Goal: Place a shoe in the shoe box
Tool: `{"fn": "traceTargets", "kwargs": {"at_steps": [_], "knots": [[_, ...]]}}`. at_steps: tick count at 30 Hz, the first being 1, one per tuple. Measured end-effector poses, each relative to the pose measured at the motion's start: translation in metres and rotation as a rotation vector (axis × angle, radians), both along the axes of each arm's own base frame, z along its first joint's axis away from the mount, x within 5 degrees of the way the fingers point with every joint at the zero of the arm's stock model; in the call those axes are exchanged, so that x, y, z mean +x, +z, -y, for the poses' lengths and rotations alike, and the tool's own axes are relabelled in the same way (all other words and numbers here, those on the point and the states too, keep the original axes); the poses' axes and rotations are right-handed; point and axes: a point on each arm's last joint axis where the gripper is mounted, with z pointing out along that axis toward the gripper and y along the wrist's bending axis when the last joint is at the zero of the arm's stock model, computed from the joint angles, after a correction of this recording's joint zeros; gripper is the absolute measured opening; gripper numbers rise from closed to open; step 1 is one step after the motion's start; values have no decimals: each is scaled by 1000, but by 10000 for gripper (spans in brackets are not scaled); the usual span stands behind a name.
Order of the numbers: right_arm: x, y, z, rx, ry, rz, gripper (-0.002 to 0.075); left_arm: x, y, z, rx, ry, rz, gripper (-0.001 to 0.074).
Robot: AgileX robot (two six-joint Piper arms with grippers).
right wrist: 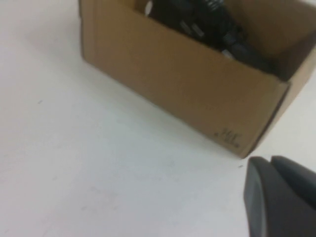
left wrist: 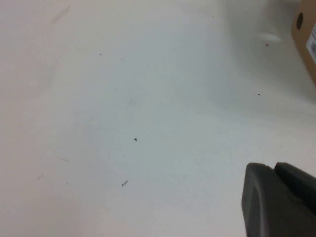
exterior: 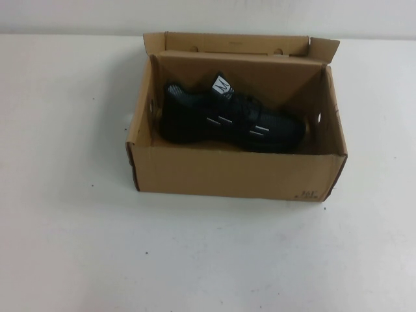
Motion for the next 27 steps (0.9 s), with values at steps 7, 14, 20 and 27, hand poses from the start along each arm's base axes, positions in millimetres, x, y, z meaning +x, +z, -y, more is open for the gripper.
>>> {"fn": "traceTargets", "kwargs": {"at_steps": [7, 14, 20, 27], "knots": [[-11, -2, 19, 4, -227, 239, -17, 0, 0, 0, 0, 0, 0, 1], [1, -56, 32, 87, -452, 284, -17, 0, 0, 0, 0, 0, 0, 1], [4, -72, 36, 195, -524, 284, -17, 0, 0, 0, 0, 0, 0, 1], [4, -78, 33, 233, -501, 209, -17, 0, 0, 0, 0, 0, 0, 1]]}}
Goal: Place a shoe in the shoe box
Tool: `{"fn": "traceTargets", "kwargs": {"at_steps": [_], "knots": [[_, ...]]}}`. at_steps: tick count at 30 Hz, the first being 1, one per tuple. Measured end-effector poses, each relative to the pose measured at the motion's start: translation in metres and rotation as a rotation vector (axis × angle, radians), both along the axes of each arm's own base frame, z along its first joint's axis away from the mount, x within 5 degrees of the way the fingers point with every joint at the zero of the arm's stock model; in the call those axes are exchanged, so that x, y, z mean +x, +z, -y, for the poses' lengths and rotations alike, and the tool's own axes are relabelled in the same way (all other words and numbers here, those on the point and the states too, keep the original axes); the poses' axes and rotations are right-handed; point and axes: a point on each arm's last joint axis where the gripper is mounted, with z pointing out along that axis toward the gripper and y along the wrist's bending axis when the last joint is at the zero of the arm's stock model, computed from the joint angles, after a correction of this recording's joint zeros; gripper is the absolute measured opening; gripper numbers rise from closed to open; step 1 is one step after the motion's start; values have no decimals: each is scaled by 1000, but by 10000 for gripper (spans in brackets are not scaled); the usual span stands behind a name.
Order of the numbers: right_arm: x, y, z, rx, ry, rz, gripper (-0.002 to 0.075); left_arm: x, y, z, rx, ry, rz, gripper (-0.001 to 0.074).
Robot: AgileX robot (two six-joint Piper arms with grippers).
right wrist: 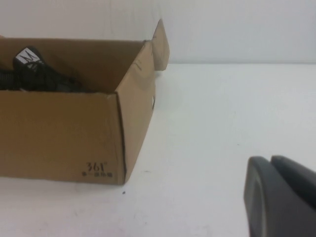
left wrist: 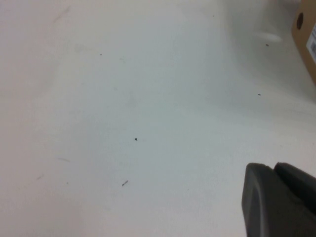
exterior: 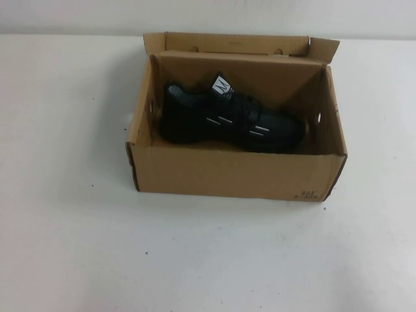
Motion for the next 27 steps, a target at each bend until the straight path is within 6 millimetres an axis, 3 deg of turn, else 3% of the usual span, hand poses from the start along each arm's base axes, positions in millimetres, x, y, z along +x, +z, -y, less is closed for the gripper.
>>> {"fn": "traceTargets", "kwargs": {"at_steps": [15, 27], "knots": [[-4, -19, 1, 27, -13, -206, -17, 0, 0, 0, 0, 0, -1, 1], [-5, -20, 0, 30, -9, -217, -17, 0, 0, 0, 0, 0, -2, 1]]}}
